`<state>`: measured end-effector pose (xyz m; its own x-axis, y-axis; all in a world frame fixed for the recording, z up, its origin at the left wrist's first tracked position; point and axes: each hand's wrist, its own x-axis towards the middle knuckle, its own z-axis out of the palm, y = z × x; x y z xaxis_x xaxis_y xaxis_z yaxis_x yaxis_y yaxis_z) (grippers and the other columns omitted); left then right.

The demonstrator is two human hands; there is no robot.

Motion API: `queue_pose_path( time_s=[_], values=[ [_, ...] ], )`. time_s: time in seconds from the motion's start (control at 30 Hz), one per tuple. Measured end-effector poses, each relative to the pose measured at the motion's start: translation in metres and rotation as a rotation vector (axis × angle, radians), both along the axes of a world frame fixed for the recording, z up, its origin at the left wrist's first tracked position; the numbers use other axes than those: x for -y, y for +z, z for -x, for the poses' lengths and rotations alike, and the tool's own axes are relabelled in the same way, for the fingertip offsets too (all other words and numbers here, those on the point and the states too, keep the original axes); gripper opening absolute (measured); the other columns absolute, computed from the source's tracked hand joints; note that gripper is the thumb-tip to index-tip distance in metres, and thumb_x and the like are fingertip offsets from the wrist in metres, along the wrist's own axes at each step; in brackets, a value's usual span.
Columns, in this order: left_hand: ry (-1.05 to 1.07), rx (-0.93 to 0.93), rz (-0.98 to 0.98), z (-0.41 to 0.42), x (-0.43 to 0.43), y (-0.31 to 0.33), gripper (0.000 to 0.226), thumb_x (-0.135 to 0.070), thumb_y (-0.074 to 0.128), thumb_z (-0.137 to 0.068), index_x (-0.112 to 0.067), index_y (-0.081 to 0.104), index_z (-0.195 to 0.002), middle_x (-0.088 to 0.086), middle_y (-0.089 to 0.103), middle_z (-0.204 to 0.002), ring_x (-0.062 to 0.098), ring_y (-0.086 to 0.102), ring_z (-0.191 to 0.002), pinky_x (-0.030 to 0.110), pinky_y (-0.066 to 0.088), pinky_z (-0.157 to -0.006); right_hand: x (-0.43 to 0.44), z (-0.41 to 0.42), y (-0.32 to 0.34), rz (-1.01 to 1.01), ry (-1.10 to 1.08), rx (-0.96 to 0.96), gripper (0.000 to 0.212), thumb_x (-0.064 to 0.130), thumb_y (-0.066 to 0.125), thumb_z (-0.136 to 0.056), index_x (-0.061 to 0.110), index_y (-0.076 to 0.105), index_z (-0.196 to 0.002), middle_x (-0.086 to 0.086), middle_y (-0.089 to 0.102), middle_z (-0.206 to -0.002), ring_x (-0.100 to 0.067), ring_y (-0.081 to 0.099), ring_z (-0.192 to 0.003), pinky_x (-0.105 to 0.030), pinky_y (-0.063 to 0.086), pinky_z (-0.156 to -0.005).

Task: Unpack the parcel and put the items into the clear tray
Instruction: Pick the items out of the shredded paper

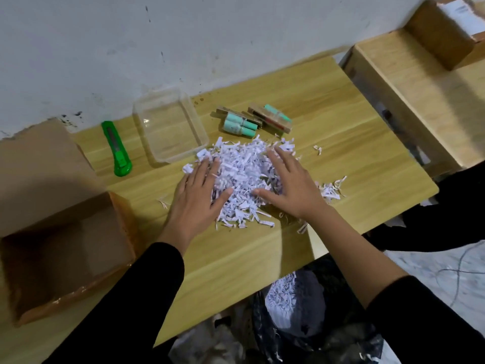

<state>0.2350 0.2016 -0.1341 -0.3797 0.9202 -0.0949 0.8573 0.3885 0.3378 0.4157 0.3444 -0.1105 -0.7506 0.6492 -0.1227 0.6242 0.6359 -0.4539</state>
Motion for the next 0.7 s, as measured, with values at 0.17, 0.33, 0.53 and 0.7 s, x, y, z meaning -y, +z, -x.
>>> queue_pose_path(
  time_s=[0.17, 0.33, 0.53, 0.7],
  values=[
    [-0.121, -0.01, 0.026, 0.006, -0.014, 0.002, 0.076, -0.068, 0.009, -0.084, -0.028, 0.0, -0.148, -0.004, 0.004, -0.159, 0.013, 0.007, -0.145, 0.039, 0.013, -0.117, -0.009, 0.032, 0.002, -0.044, 0.17, 0.052, 0.086, 0.076, 0.038, -0.076, 0.039, 0.003, -0.146, 0.005, 0.005, -0.159, -0.026, 0.017, -0.143, -0.052, 0.024, -0.109],
    [-0.141, -0.054, 0.026, 0.003, -0.01, -0.001, 0.07, -0.061, 0.012, -0.087, -0.026, 0.01, -0.148, -0.004, 0.021, -0.155, 0.017, 0.019, -0.142, 0.036, 0.019, -0.112, -0.005, 0.03, -0.008, -0.195, 0.224, 0.181, 0.078, 0.074, 0.017, -0.077, 0.036, 0.013, -0.145, 0.001, 0.03, -0.151, -0.028, 0.032, -0.13, -0.047, 0.033, -0.099],
    [-0.14, -0.129, 0.03, -0.008, -0.002, 0.006, 0.06, -0.051, 0.027, -0.09, -0.017, 0.041, -0.137, 0.003, 0.05, -0.134, 0.026, 0.047, -0.12, 0.04, 0.042, -0.09, 0.013, 0.017, -0.01, -0.163, 0.16, 0.073, 0.063, 0.06, 0.032, -0.086, 0.025, 0.036, -0.139, -0.008, 0.046, -0.134, -0.031, 0.048, -0.11, -0.042, 0.044, -0.083],
    [-0.158, -0.08, 0.025, -0.017, 0.005, 0.002, 0.053, -0.039, 0.042, -0.087, -0.002, 0.051, -0.124, 0.013, 0.059, -0.112, 0.033, 0.059, -0.096, 0.038, 0.052, -0.074, 0.026, 0.019, -0.017, -0.083, 0.127, 0.04, 0.047, 0.029, 0.059, -0.087, 0.02, 0.043, -0.131, -0.011, 0.048, -0.122, -0.032, 0.055, -0.095, -0.035, 0.042, -0.064]
  ],
)
